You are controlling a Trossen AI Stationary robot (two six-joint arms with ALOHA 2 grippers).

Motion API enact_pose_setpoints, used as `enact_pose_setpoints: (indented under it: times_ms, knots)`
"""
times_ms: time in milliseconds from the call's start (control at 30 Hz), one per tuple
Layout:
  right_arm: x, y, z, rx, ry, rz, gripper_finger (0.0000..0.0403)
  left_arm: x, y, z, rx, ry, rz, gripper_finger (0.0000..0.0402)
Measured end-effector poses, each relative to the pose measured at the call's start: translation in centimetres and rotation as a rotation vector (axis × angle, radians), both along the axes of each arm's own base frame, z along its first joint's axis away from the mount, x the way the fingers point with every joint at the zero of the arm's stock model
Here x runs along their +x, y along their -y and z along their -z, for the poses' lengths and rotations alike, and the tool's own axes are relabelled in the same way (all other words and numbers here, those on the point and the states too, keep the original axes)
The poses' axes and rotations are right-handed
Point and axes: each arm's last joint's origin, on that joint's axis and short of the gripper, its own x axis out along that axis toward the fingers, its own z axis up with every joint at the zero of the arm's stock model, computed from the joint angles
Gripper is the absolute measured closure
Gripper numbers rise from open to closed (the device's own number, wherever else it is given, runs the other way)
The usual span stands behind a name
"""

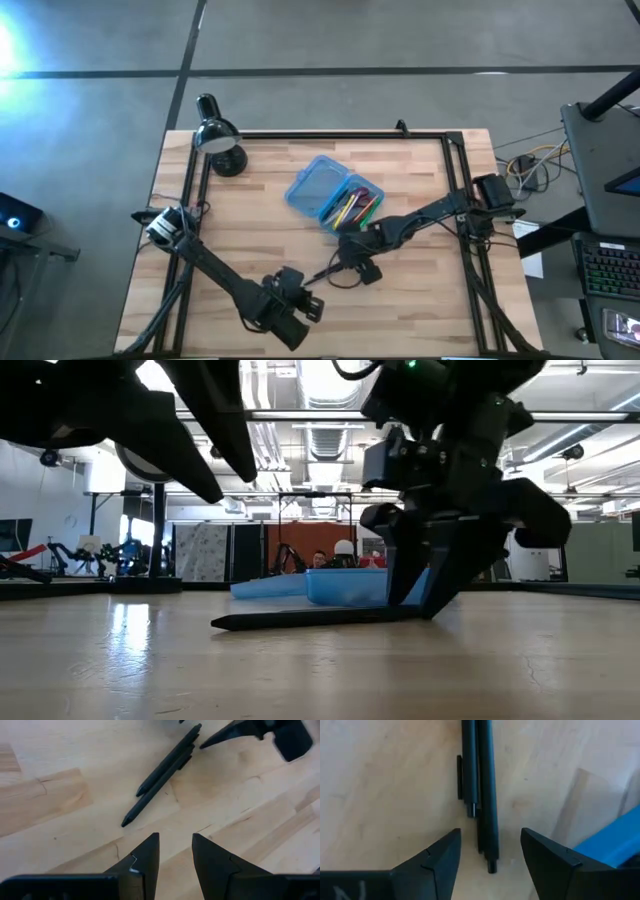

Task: Pick & place school supplies into a supply box
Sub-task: Put the top black pen into the supply box

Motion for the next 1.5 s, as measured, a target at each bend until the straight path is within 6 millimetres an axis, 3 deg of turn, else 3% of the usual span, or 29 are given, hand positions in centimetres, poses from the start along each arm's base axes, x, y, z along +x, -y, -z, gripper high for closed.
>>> enact_pose_setpoints:
  times_ms: [333,800,1033,1267,1500]
  knots:
    - [0.3,0.4,0.5,0.008,-0.055,0.022,0.0218,-0.2,-0.2,0.3,0.015,-0.014,-0.004,0.0303]
    - [-0.4,0.5,0.9,0.025,-0.121,0.057,0.0335,0.0,-1.0,0.4,0.045,-0.031,-0.026,0.0303]
    - [-0.6,0.2,0.8,0.017,-0.120,0.049,0.0368,0.1,-1.0,0.4,0.044,-0.031,-0.028,0.0303]
    - [-2.0,-0.2,-1.4,-0.018,-0.115,0.085,0.0375,0.2,-1.1,0.4,0.042,-0.029,-0.032,0.0303]
    - [-4.2,0.6,-7.8,-0.079,0.056,0.160,0.0376,0.4,-1.5,0.4,0.055,-0.036,-0.033,0.0303]
